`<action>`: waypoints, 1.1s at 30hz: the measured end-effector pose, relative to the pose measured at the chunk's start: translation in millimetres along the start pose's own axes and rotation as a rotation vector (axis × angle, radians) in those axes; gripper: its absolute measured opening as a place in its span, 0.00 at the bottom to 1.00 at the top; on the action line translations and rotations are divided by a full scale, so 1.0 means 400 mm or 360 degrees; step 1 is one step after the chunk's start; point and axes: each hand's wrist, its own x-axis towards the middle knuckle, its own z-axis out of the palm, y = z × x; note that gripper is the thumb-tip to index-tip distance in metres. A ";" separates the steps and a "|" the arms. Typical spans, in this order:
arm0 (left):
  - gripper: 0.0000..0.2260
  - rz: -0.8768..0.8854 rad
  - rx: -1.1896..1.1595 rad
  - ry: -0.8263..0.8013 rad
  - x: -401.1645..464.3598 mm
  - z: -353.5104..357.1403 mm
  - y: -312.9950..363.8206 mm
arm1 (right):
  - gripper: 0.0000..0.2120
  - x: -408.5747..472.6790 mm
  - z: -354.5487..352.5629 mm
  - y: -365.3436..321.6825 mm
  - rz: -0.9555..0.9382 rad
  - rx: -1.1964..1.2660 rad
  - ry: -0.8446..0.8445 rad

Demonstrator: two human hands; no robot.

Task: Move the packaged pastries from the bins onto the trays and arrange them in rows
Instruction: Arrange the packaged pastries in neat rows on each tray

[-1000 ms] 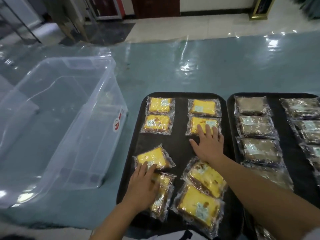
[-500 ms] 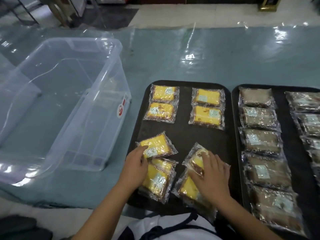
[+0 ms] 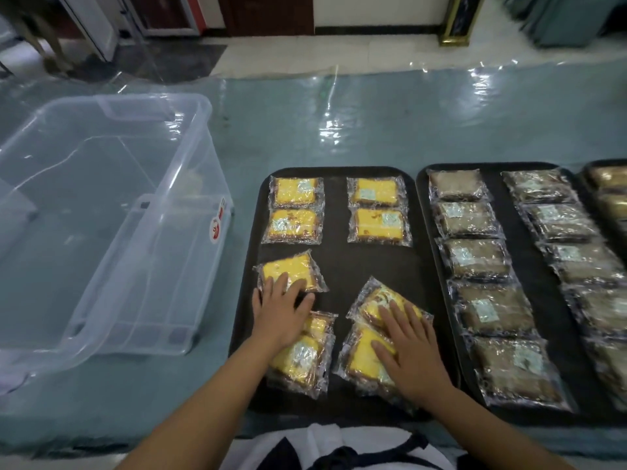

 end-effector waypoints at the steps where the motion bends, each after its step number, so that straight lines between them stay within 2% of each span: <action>1: 0.23 0.0024 -0.0012 0.0034 0.010 -0.007 -0.004 | 0.33 0.000 -0.003 0.002 -0.0004 -0.0019 -0.0019; 5: 0.27 0.0041 0.0108 0.0087 0.044 -0.006 -0.008 | 0.36 -0.001 -0.013 0.005 -0.0006 -0.0098 -0.0087; 9: 0.29 0.0039 0.0349 -0.0024 0.068 0.026 -0.011 | 0.40 -0.003 -0.028 -0.006 0.0007 -0.0110 -0.0131; 19: 0.30 0.0146 0.0358 0.0004 0.134 0.006 -0.030 | 0.33 -0.009 -0.074 -0.011 0.0018 -0.0229 -0.0247; 25: 0.31 0.0181 0.0380 -0.0028 0.139 0.007 -0.040 | 0.37 -0.013 -0.060 -0.012 0.0030 -0.0210 -0.0205; 28: 0.31 0.0172 0.0367 -0.0069 0.143 0.002 -0.036 | 0.35 -0.017 -0.062 -0.014 0.0069 -0.0156 -0.0177; 30: 0.31 0.0170 0.0305 -0.0124 0.146 -0.012 -0.027 | 0.31 -0.021 -0.063 -0.020 0.0140 -0.0114 -0.0132; 33: 0.30 0.0155 0.0090 -0.0139 0.148 -0.055 -0.018 | 0.32 -0.046 -0.055 -0.032 0.0277 0.0030 -0.0017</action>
